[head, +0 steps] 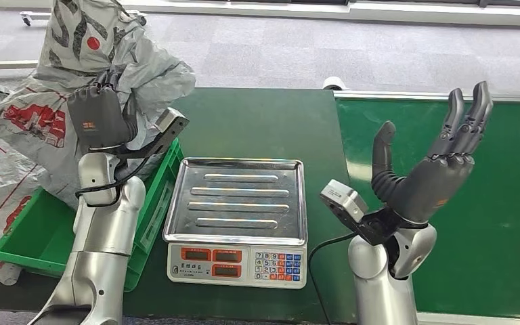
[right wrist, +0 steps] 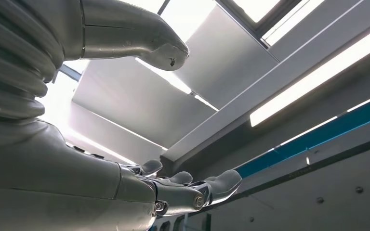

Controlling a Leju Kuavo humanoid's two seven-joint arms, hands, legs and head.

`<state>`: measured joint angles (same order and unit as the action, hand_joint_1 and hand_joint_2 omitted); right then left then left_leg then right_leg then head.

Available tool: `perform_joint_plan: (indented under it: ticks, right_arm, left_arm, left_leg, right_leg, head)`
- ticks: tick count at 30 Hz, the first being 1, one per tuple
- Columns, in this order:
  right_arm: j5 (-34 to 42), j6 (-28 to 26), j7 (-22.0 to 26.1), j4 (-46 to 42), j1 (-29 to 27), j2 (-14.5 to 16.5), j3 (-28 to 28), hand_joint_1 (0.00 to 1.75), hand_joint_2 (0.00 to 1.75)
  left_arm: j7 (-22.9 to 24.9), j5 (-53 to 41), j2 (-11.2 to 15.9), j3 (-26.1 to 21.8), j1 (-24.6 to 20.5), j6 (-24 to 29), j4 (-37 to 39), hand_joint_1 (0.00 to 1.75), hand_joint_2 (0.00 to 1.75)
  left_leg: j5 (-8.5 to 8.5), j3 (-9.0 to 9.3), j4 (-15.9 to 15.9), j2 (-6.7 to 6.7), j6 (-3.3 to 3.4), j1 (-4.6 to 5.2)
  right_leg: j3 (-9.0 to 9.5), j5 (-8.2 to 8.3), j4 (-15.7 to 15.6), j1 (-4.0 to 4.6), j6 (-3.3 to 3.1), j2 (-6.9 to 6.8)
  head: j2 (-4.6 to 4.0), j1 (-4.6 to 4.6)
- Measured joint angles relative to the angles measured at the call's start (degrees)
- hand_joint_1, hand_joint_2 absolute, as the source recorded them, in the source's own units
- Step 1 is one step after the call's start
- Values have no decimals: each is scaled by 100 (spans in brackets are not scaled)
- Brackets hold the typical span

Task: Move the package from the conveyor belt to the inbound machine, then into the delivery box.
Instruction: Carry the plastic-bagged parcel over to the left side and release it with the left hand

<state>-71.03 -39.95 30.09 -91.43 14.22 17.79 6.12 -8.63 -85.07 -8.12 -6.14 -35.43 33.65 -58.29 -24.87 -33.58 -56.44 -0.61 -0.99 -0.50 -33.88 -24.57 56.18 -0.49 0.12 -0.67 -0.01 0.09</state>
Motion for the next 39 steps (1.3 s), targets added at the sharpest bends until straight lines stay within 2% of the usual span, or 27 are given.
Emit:
perform_joint_plan:
  ticks: [4,8,11,14,23,27,31,37,39]
  right_arm:
    - [-38,0,-2,-3,-1,0,23,0,175]
    - [-45,0,-4,-13,-2,0,37,0,175]
    - [-64,0,-32,-38,-8,0,37,0,175]
    - [-97,0,-163,-50,-15,-3,37,0,175]
    - [-158,0,-568,-50,-34,-25,57,0,175]
    - [-193,0,-704,-49,-36,-31,62,0,175]
    - [-242,0,-830,-38,-52,-45,98,0,175]
    - [-290,0,-822,20,-103,-49,122,0,175]
    - [-276,0,-747,29,-119,-49,122,0,175]
  left_arm:
    - [517,-20,142,58,-166,-172,704,175,175]
    - [738,-21,230,117,-277,-331,1109,0,175]
    - [1326,-18,334,196,-413,-771,1540,0,175]
    - [1677,-13,417,210,-499,-898,1956,0,175]
    - [2008,1,538,180,-600,-693,2399,0,175]
    - [2174,4,571,126,-617,-634,2408,0,0]
    - [2316,40,588,-3,-620,-304,2405,0,0]
    - [1885,439,576,-297,-487,530,2114,0,0]
    - [1665,564,535,-421,-340,592,1739,0,87]
  left_leg:
    - [0,-1,0,-4,0,-2]
    - [0,-3,0,-4,0,-1]
    - [-1,-2,0,-6,-1,-1]
    - [-1,-2,0,-10,-1,-1]
    - [-1,-3,0,-8,-2,-3]
    - [-1,-3,1,-7,-2,-3]
    - [-1,-3,1,-7,-2,-3]
    - [-1,-4,1,-7,-2,-3]
    - [-2,-4,1,-9,-3,-3]
  right_leg:
    - [-1,0,0,0,0,5]
    - [-1,0,0,-1,0,4]
    - [-2,0,0,-1,0,5]
    - [-4,1,0,0,0,9]
    - [-3,0,1,1,-1,8]
    - [-2,0,1,1,-1,8]
    - [-2,0,1,1,-1,8]
    - [-2,0,3,1,-1,8]
    - [-4,-1,3,1,-1,10]
  head:
    - [0,-1]
    - [0,1]
    - [-1,1]
    - [-1,-1]
    - [0,0]
    - [0,0]
    - [0,0]
    - [1,0]
    - [-1,0]
